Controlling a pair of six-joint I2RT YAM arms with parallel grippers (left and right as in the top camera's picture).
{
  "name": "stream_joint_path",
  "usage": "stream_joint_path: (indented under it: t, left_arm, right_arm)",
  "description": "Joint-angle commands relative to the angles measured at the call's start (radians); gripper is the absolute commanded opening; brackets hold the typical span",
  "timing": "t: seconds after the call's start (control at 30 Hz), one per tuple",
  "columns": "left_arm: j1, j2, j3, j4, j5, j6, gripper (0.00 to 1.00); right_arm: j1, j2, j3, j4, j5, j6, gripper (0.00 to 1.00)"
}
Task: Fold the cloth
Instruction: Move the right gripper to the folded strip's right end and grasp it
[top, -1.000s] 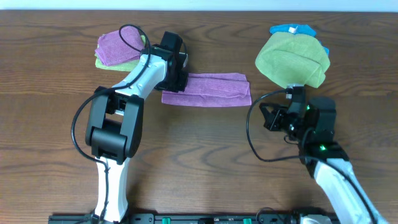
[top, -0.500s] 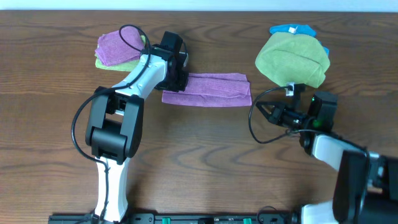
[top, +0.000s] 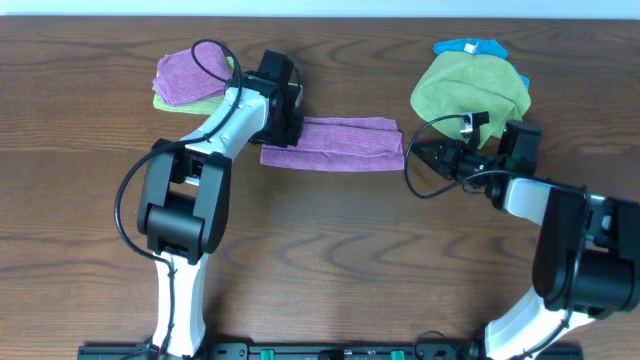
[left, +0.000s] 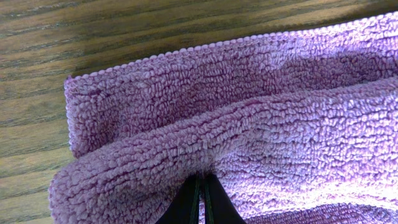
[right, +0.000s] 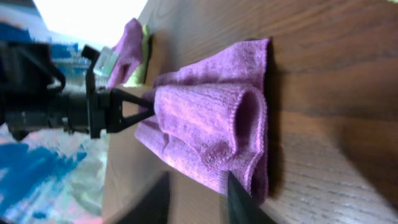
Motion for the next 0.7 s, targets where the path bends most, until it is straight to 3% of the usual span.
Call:
stream_joint_path:
  t: [0.0, 0.07, 0.1, 0.13, 0.37, 0.67]
  left_arm:
    - [-0.003, -0.025, -0.011, 0.0, 0.001, 0.0, 0.06]
    - [-0.003, -0.025, -0.011, 0.001, 0.001, 0.0, 0.06]
    - [-0.003, -0.025, -0.011, 0.002, 0.001, 0.0, 0.06]
    - [-0.003, -0.025, -0.011, 0.004, 0.001, -0.001, 0.06]
    - [-0.003, -0.025, -0.011, 0.018, 0.008, -0.001, 0.06]
    - [-0.003, -0.025, -0.011, 0.022, 0.008, -0.001, 0.06]
  right_arm:
    - [-0.006, 0.021, 0.012, -0.009, 0.002, -0.012, 0.37]
    - [-0.006, 0.023, 0.012, -0.012, 0.014, -0.013, 0.48]
    - [-0.006, 0.023, 0.012, -0.013, 0.016, -0.013, 0.59]
    - [-0.006, 0.024, 0.012, -0.013, 0.016, -0.015, 0.61]
    - [0.006, 0.033, 0.012, -0.033, 0.027, -0.049, 0.67]
    - [0.026, 0.117, 0.013, -0.026, 0.032, -0.049, 0.65]
